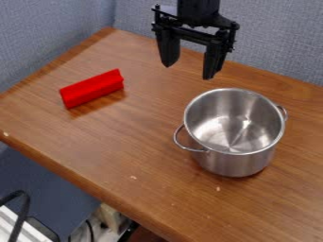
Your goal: Put the red object in the metal pot
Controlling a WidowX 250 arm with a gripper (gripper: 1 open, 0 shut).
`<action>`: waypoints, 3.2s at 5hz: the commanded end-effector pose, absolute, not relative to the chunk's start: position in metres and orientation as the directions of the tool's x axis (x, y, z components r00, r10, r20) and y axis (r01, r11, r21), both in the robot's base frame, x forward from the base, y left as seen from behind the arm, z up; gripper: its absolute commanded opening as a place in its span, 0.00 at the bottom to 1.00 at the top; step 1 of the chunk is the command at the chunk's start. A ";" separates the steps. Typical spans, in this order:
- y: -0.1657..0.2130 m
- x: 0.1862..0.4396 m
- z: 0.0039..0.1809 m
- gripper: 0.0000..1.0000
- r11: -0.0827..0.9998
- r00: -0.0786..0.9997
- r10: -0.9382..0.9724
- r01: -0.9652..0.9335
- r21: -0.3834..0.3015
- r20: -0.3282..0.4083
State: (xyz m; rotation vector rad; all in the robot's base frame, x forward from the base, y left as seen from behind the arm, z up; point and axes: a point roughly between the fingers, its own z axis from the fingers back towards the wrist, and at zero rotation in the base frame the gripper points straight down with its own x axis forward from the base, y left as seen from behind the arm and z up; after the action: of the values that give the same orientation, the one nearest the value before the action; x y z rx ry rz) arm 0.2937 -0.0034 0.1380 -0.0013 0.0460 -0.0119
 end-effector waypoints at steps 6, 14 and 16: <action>0.144 0.266 0.110 1.00 0.933 0.938 -0.331 0.341 0.112 -0.099; 0.191 0.273 0.055 0.00 0.929 0.928 -0.365 0.369 0.040 -0.068; 0.191 0.273 0.056 0.00 0.936 0.935 -0.350 0.352 0.029 -0.058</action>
State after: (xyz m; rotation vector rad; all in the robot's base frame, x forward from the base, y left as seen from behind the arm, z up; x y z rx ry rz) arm 0.2719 0.1813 0.0467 0.0170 0.0772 -0.3789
